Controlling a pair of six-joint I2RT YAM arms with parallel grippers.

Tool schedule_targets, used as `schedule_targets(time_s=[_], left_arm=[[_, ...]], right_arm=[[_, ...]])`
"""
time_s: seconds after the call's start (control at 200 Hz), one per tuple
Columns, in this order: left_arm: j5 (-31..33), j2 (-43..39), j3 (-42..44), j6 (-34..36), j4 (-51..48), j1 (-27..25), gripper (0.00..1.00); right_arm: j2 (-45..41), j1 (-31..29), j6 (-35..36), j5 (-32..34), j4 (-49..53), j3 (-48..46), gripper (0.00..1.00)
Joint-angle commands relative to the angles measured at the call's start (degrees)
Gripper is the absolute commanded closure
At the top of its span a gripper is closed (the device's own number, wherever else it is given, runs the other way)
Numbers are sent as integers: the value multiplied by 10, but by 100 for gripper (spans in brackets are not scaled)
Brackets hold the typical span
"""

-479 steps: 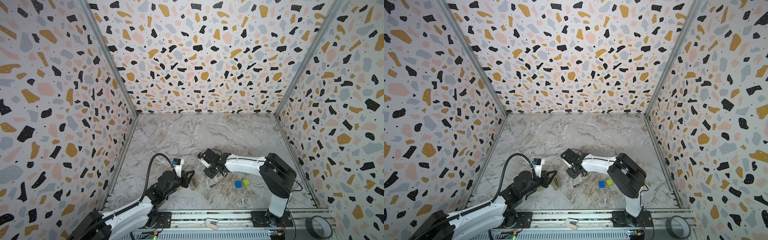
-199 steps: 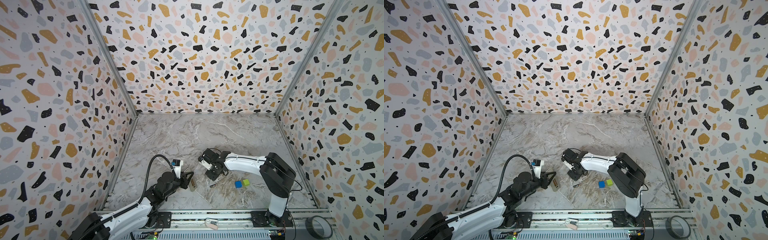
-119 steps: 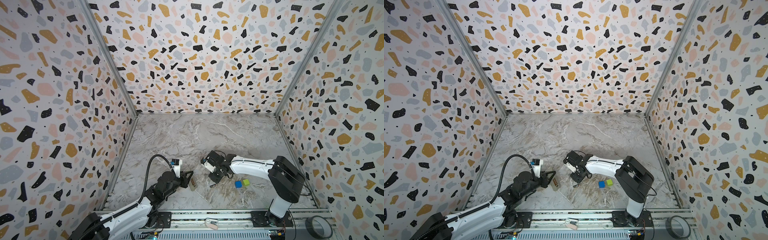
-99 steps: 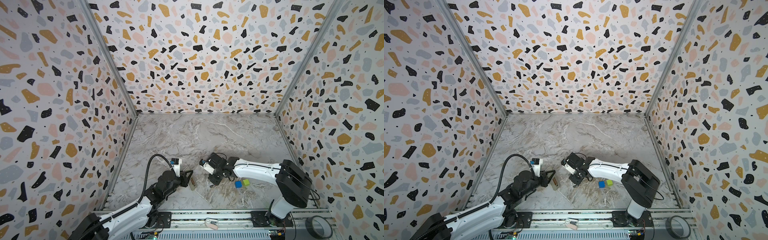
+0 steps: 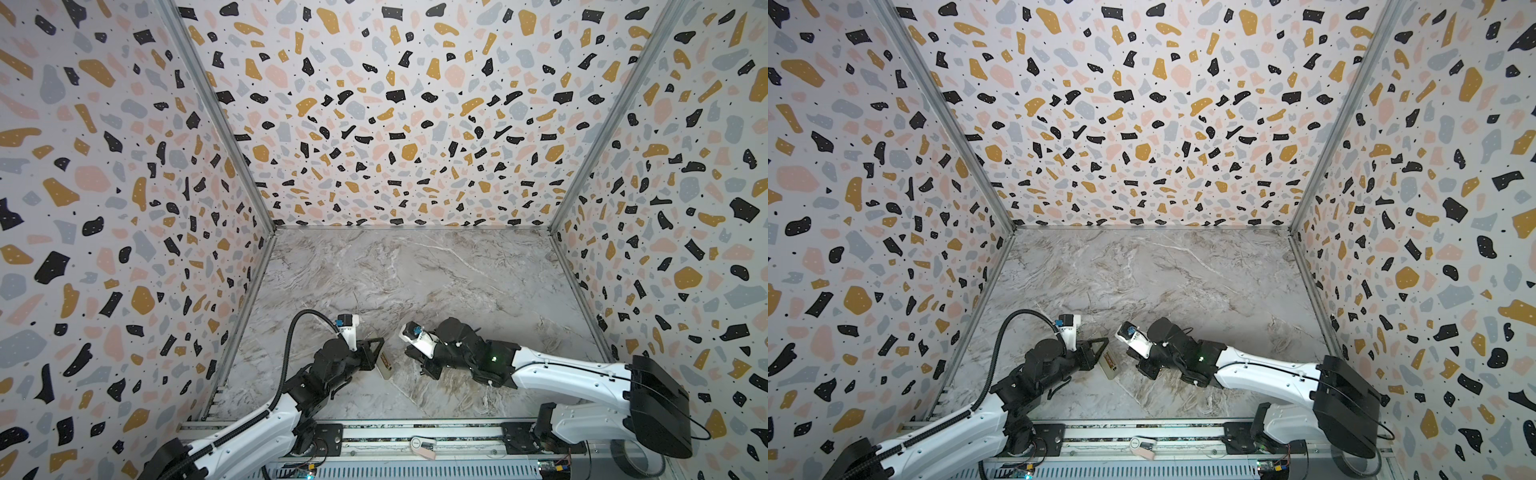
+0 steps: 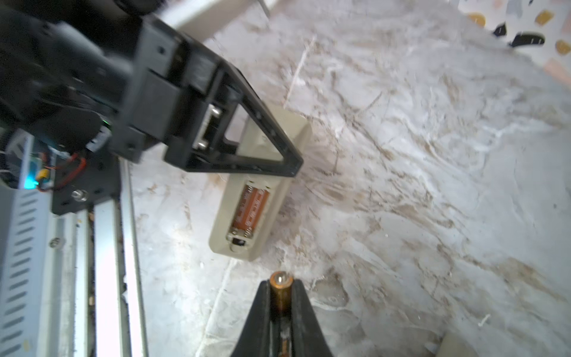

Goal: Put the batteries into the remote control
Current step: 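Carry the AA battery with the right gripper toward the remote by the left gripper, then lower the AA battery into the remote's compartment with the right gripper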

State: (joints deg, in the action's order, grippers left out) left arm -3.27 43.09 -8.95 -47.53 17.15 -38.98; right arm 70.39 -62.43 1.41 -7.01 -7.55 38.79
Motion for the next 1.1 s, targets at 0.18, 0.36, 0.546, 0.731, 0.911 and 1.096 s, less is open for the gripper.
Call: schedule_targets(time_s=[0.18, 0.36, 0.546, 0.731, 0.911, 1.096], left_arm=[[-27, -10, -35, -47, 9, 4, 100], [-50, -10, -36, -61, 41, 4, 100], [-60, -7, -40, -68, 54, 4, 100], [-67, -1, -32, -87, 92, 4, 100], [-68, 0, -29, -95, 108, 4, 100], [-70, 3, -30, -98, 111, 4, 100]], right_arm=[[-25, -12, -5, -48, -155, -35, 100], [-27, -13, -25, -42, -229, -63, 100], [-16, -13, -32, -13, -256, -69, 100], [4, -13, -58, 0, -290, -78, 100], [28, -12, -64, -5, -302, -75, 100], [43, -9, -67, -8, -311, -74, 100]])
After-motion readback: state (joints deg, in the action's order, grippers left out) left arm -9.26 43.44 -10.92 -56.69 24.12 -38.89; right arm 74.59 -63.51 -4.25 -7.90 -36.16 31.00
